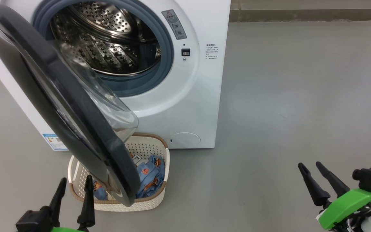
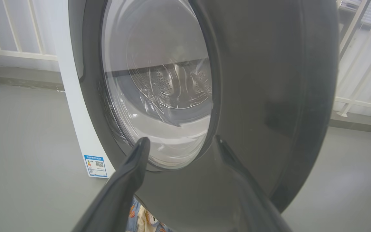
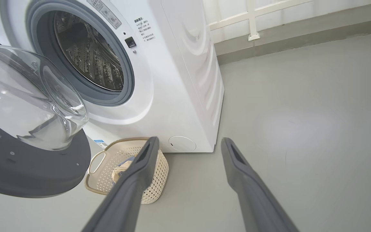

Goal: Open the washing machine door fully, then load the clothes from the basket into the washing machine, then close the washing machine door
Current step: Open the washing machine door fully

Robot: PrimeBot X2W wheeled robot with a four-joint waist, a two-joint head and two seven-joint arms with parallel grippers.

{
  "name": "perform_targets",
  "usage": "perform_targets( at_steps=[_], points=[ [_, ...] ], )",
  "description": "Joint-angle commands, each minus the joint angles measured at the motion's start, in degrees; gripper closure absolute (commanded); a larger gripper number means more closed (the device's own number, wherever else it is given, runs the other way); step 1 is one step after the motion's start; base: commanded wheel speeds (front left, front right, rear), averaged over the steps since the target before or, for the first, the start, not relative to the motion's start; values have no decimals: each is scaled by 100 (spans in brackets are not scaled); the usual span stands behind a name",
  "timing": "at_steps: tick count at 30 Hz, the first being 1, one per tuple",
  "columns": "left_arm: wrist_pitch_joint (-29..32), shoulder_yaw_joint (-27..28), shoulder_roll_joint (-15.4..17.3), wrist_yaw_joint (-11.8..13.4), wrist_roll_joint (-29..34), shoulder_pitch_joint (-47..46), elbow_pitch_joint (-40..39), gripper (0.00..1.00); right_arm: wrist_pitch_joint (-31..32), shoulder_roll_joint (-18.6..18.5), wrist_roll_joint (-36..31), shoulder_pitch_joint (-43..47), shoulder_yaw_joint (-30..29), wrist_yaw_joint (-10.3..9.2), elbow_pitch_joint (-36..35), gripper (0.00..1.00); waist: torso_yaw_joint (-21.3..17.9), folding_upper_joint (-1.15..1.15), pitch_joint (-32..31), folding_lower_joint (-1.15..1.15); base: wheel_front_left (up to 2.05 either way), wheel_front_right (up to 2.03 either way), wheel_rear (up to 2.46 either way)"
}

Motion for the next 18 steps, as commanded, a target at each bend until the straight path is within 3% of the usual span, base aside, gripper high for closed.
perform_targets(
  at_steps=[1,9,18],
  points=[
    [-37,213,90,-15,78,-73,-171,0,-73,-50,-320,149,-177,10,-216,0,0,0,-2,0,0,0,0],
    [-37,229,75,-15,87,-81,-198,0,-74,448,-1735,829,-1544,10,-830,0,28,0,12,0,0,0,0],
    [-37,247,64,-15,110,-97,-211,0,-74,728,-2482,1147,-2129,10,-1113,0,43,0,32,0,0,0,0]
  ],
)
